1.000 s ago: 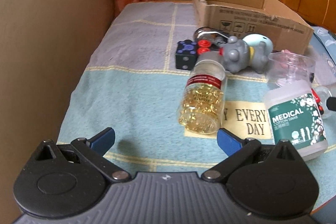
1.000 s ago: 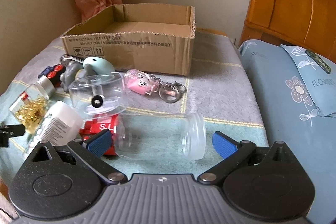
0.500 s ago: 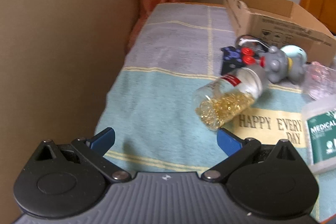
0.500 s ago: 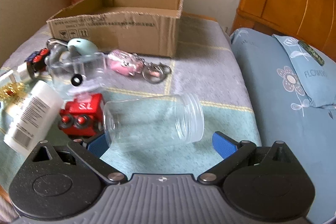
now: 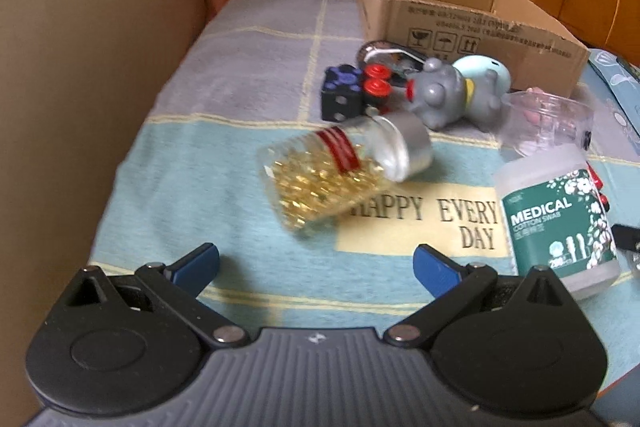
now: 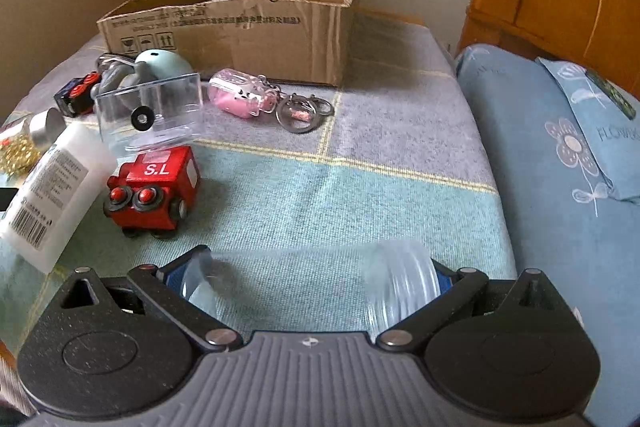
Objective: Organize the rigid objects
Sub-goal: 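Reach the left tool to the gold capsule bottle while the right tool reaches the clear jar, then close the left tool on the capsule bottle while the right tool grips the clear jar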
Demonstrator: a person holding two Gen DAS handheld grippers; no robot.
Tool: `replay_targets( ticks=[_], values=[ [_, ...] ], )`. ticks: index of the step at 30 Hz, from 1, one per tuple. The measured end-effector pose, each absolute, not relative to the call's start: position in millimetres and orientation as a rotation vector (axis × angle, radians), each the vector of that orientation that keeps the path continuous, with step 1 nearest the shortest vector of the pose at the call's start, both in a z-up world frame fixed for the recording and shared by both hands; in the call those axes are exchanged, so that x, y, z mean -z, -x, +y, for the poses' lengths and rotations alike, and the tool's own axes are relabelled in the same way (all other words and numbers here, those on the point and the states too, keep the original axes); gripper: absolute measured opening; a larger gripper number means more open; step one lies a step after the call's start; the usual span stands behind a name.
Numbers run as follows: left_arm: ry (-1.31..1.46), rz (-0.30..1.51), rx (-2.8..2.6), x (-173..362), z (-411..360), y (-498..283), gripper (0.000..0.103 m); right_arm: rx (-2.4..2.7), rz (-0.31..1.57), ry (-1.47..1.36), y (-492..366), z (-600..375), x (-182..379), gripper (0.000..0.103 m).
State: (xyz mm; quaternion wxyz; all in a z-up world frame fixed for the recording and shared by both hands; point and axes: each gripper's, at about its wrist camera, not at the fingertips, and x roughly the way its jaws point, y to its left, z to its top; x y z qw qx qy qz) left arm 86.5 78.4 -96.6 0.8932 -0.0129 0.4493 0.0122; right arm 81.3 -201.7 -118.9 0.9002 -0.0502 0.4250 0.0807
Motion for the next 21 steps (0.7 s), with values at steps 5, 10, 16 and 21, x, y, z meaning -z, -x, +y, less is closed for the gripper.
replay_targets(
  ticks=[5,10,16,21],
  values=[
    [0.036,0.916,-0.066,97.1,70.3,-93.2,0.102,-0.211,0.861,0.119,-76.5,-205.8,119.8,0.103],
    [0.082,0.917,-0.088,96.5,65.5,-103.2,0.102,-0.246,0.869,0.133,-74.3,-206.0,119.4,0.103],
    [0.140,0.890,-0.136,94.3,60.4,-115.2,0.102,-0.284,0.877,0.147,-71.6,-204.4,119.0,0.103],
    [0.172,0.884,-0.166,95.8,56.6,-125.7,0.102,-0.292,0.880,0.149,-71.6,-204.5,118.7,0.103]
  ],
)
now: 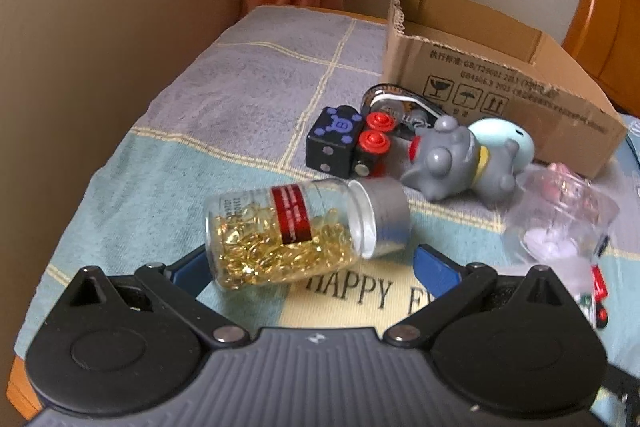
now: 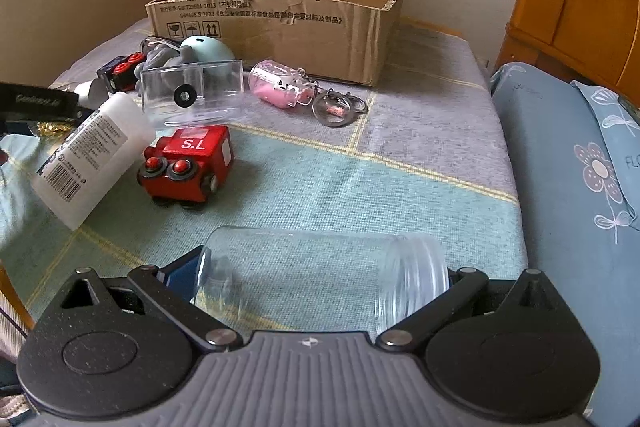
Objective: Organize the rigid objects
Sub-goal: 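Close the left tool on the capsule bottle while the right tool grips the clear jar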
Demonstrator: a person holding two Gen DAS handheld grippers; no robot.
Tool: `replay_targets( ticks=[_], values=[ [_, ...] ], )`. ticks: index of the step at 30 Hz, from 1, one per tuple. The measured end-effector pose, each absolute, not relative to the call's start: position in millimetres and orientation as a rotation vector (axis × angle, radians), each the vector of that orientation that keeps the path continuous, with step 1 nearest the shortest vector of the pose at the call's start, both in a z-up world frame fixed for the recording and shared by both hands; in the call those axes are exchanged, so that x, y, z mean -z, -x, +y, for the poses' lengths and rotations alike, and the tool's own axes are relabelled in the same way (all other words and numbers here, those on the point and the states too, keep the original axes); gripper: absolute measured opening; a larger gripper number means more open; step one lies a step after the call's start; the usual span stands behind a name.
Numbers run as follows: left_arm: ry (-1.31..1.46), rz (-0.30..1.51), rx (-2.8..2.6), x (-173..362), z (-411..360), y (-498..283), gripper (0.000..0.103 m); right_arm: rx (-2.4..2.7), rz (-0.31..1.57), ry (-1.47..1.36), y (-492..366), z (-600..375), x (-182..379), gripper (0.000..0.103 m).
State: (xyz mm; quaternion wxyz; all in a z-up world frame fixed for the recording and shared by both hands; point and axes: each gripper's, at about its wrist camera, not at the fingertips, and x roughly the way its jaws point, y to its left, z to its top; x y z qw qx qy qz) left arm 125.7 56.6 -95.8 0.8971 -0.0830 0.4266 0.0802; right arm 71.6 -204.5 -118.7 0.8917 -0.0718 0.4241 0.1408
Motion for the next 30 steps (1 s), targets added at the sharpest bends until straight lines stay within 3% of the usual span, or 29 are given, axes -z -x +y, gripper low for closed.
replay_targets(
  ticks=[30],
  values=[
    [0.130,0.827,-0.171,92.5,72.0,-127.9,0.102,-0.234,0.929,0.110,-57.5,-203.3,100.8,0.103]
  ],
)
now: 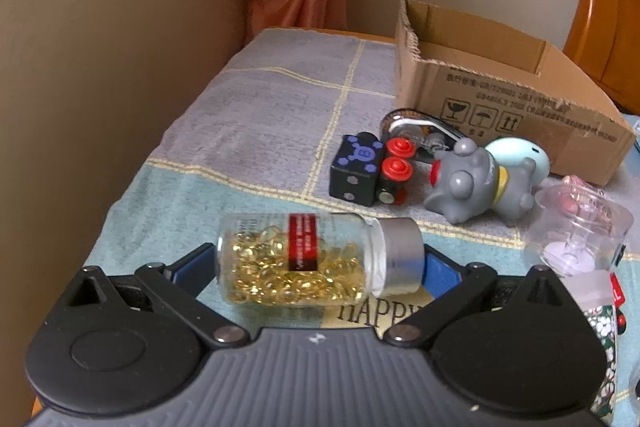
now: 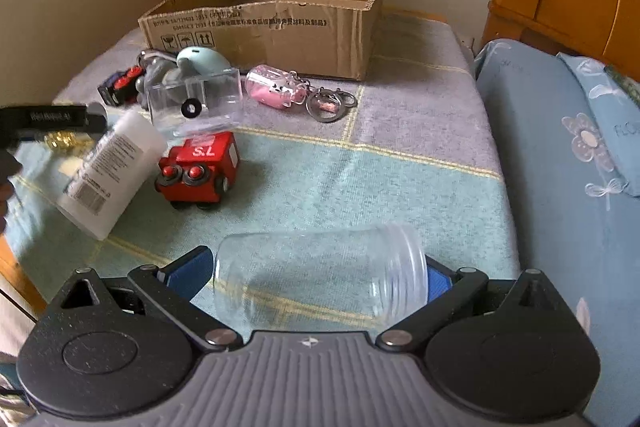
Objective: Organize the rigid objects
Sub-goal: 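Close the left tool on the capsule bottle while the right tool grips the clear jar, then carry both held items into the cardboard box and open both tools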
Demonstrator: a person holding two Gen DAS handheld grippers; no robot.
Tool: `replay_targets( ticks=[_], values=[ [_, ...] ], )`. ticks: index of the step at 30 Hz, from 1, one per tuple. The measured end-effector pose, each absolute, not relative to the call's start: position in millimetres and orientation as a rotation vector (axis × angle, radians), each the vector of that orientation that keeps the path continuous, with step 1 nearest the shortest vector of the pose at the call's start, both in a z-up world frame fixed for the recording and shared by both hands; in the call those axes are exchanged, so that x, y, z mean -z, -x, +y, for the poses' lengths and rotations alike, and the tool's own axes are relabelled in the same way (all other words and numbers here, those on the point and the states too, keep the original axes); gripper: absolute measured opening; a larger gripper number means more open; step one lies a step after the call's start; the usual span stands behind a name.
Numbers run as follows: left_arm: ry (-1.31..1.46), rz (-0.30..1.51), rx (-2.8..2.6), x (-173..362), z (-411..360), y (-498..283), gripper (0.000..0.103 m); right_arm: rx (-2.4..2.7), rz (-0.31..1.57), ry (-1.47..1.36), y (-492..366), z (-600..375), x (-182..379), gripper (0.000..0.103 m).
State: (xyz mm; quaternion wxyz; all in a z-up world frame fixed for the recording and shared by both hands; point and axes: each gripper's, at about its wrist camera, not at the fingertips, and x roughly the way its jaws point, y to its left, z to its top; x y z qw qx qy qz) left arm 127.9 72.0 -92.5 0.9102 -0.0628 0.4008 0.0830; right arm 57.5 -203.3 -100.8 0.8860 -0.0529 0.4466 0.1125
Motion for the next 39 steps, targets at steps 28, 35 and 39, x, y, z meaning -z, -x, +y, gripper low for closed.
replay_targets(
  ticks=[28,35,39],
  values=[
    [-0.080,0.874,-0.038,65.6,73.3,-137.0,0.093,-0.367,0.945,0.186,-74.0,-201.6,80.1,0.093],
    [-0.129,0.856,0.077,24.8,67.1,-143.3,0.093,-0.415,0.874,0.191,-96.3,-204.7,45.3,0.093],
    [-0.158,0.826,0.144,0.8,55.9,-154.9,0.093,-0.427,0.812,0.203,-117.8,-203.4,22.7,0.093]
  ],
)
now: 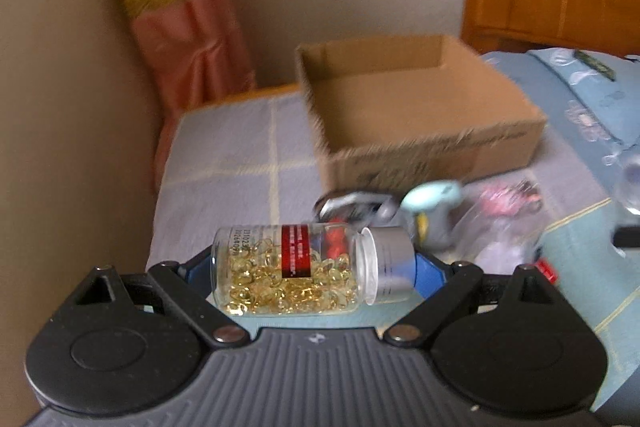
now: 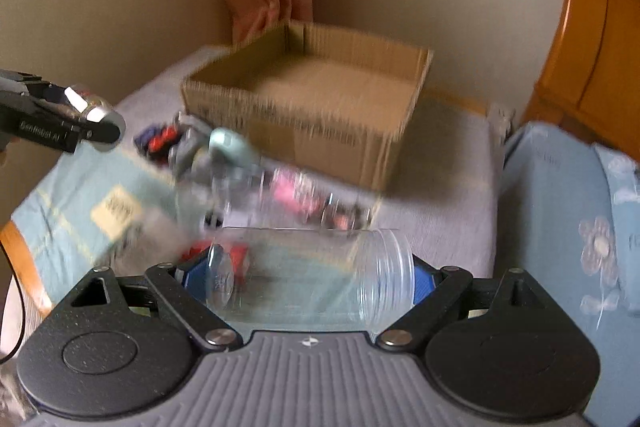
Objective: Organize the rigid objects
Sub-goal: 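Carry both held items into the cardboard box and open both tools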
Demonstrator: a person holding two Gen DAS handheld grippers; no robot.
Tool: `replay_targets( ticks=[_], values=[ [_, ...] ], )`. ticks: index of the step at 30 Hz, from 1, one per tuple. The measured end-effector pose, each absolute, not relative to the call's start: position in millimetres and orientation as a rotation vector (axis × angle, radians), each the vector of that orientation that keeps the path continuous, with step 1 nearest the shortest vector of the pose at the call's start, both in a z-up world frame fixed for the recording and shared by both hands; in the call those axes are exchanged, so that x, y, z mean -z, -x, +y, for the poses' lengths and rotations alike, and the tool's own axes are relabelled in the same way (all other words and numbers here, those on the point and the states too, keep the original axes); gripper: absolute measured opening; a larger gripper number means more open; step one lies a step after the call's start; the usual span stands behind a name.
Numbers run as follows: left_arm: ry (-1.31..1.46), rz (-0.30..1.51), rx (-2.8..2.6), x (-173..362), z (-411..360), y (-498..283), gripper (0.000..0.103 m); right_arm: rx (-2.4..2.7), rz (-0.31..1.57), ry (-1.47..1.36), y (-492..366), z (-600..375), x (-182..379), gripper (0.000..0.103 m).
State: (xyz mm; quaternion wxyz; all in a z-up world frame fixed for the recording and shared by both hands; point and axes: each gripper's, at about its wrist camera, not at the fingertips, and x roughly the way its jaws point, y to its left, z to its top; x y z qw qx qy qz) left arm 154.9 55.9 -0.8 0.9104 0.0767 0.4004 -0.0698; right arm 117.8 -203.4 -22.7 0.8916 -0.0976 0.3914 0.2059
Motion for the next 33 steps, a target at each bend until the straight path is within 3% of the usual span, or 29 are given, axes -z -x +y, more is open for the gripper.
replay_targets(
  ticks=[12,23,33],
  values=[
    [-0.198,0.764,0.288,-39.1,3.2,-243.1,0.093,-0.446,0.723,0.171,-205.4,-187.0,-16.2,0.093],
    [-0.170,0.794,0.248,-12.2,-13.0,-331.1,0.094,-0.398,0.769,0.159,-259.5,-184.4,-3.7,0.093],
    [-0.213,0.769,0.254,-6.4,-1.3,-318.9,0.095,-0.400,0.788,0.169,-288.2,-169.1,7.1,0.093]
  ],
)
